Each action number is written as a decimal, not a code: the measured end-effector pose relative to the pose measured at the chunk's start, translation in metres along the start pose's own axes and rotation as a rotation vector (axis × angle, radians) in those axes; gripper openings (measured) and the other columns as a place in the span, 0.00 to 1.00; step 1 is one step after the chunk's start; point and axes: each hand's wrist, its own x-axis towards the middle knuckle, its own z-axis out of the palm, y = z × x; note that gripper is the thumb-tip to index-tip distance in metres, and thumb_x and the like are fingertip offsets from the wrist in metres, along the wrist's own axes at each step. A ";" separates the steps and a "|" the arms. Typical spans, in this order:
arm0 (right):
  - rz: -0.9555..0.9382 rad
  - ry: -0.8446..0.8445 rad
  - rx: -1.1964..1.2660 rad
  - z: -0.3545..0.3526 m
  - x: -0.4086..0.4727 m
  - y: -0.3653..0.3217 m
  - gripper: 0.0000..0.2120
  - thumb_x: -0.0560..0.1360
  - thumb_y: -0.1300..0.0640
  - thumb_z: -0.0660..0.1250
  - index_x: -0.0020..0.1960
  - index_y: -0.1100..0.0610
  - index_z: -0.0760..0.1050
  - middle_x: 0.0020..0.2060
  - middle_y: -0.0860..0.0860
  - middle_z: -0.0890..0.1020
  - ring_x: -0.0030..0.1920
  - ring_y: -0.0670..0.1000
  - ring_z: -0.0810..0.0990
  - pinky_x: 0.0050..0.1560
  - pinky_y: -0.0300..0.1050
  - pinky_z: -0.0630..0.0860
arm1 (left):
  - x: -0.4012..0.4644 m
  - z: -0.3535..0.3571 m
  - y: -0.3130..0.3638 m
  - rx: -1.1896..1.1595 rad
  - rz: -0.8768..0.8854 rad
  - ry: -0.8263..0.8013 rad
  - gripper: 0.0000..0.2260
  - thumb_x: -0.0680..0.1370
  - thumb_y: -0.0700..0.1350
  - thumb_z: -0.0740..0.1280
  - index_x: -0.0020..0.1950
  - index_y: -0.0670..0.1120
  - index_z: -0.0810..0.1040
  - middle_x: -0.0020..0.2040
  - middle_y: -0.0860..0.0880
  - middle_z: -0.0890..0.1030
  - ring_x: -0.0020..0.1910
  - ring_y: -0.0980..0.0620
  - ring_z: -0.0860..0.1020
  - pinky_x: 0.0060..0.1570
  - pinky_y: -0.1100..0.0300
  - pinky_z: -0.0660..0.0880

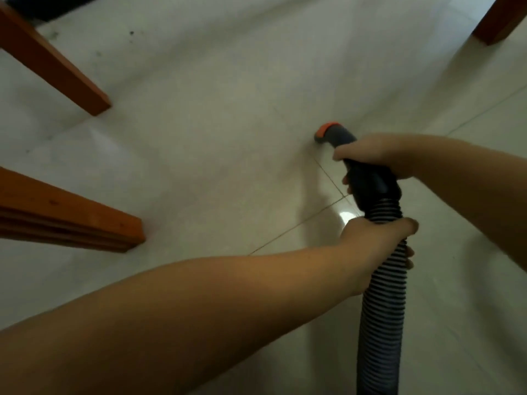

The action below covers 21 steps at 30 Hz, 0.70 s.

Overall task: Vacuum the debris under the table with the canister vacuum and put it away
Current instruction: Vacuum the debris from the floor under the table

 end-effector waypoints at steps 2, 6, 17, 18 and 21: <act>-0.027 -0.023 -0.001 0.027 -0.004 -0.001 0.11 0.79 0.55 0.61 0.44 0.63 0.67 0.38 0.60 0.79 0.36 0.58 0.80 0.37 0.51 0.79 | -0.014 -0.016 -0.013 0.007 -0.022 -0.001 0.25 0.77 0.55 0.65 0.63 0.36 0.74 0.58 0.34 0.79 0.55 0.40 0.81 0.56 0.51 0.76; -0.089 -0.074 -0.119 0.084 -0.016 -0.014 0.16 0.76 0.53 0.65 0.55 0.63 0.67 0.49 0.64 0.81 0.48 0.64 0.83 0.51 0.58 0.81 | -0.044 -0.048 -0.051 -0.086 -0.048 -0.010 0.22 0.77 0.52 0.67 0.63 0.36 0.74 0.58 0.35 0.80 0.44 0.49 0.83 0.51 0.54 0.79; -0.067 -0.211 -0.342 0.145 -0.049 -0.007 0.18 0.76 0.53 0.65 0.60 0.63 0.67 0.42 0.60 0.82 0.39 0.58 0.83 0.44 0.51 0.82 | -0.094 -0.034 -0.103 -0.205 0.027 0.042 0.18 0.77 0.52 0.68 0.56 0.38 0.77 0.43 0.46 0.84 0.44 0.49 0.84 0.43 0.60 0.80; -0.047 -0.203 -0.321 0.140 -0.052 -0.005 0.18 0.77 0.54 0.65 0.60 0.63 0.66 0.40 0.59 0.82 0.37 0.57 0.83 0.41 0.49 0.81 | -0.095 -0.031 -0.100 -0.197 0.028 0.026 0.19 0.77 0.52 0.68 0.57 0.38 0.77 0.45 0.42 0.84 0.41 0.51 0.83 0.43 0.60 0.80; 0.009 -0.175 -0.275 0.125 -0.058 -0.001 0.18 0.77 0.54 0.65 0.60 0.63 0.65 0.38 0.60 0.82 0.36 0.58 0.83 0.37 0.48 0.81 | -0.097 -0.022 -0.094 -0.156 0.046 -0.028 0.20 0.77 0.52 0.68 0.59 0.36 0.76 0.54 0.36 0.81 0.38 0.54 0.81 0.43 0.60 0.80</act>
